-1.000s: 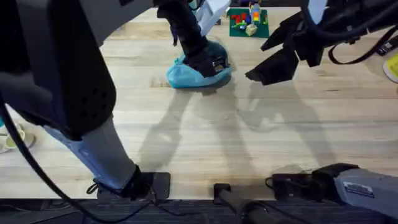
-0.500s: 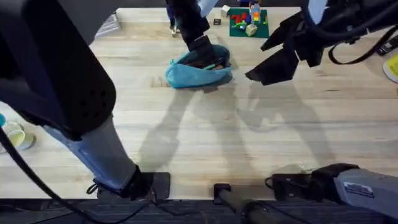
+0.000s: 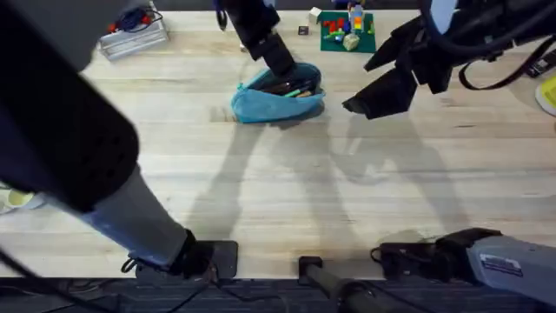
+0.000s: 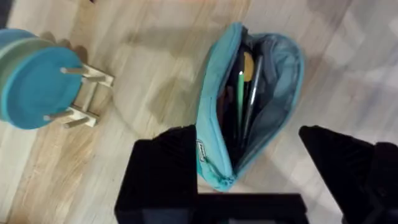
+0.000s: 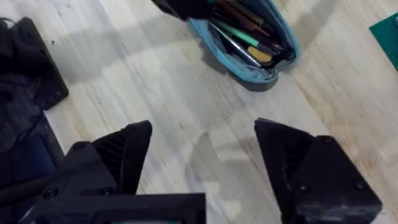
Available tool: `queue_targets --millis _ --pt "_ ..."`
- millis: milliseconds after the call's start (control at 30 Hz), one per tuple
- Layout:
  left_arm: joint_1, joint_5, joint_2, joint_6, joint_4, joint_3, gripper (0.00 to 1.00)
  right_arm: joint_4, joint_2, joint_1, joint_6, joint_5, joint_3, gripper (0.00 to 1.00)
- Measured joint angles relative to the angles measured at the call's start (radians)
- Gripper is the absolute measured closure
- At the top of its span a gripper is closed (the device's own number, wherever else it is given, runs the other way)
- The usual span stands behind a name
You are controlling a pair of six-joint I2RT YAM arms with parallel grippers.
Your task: Unzip the bag, pick up the pens from the table one at a time and place them inside, then zip the bag closed.
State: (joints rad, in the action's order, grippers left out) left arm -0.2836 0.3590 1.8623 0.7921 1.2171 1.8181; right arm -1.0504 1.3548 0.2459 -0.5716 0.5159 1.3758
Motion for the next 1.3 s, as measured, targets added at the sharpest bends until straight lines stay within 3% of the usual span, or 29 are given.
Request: queue_targets --millis 200,333,533,700,967,1300 --pt "0.024 0.047 -0.08 0.001 0.007 -0.001 0.007 0.0 0.0 0.0 0.0 0.0 0.0 0.004" --pt "0.044 0.061 -0.149 0.042 0.011 -0.037 0.007 0.0 0.0 0.0 0.0 0.0 0.0 0.004" --pt "0.115 0.067 -0.336 0.143 -0.056 -0.22 0.007 0.0 0.0 0.0 0.0 0.0 0.0 0.004" --pt "0.205 0.077 -0.5 0.171 -0.147 -0.386 0.007 0.0 0.0 0.0 0.0 0.0 0.0 0.003" --pt "0.361 0.232 -0.645 0.179 -0.204 -0.563 0.007 0.0 0.0 0.0 0.0 0.0 0.0 0.004" --pt "0.524 0.448 -0.664 0.205 -0.218 -0.618 0.002 0.0 0.0 0.0 0.0 0.0 0.0 0.004"
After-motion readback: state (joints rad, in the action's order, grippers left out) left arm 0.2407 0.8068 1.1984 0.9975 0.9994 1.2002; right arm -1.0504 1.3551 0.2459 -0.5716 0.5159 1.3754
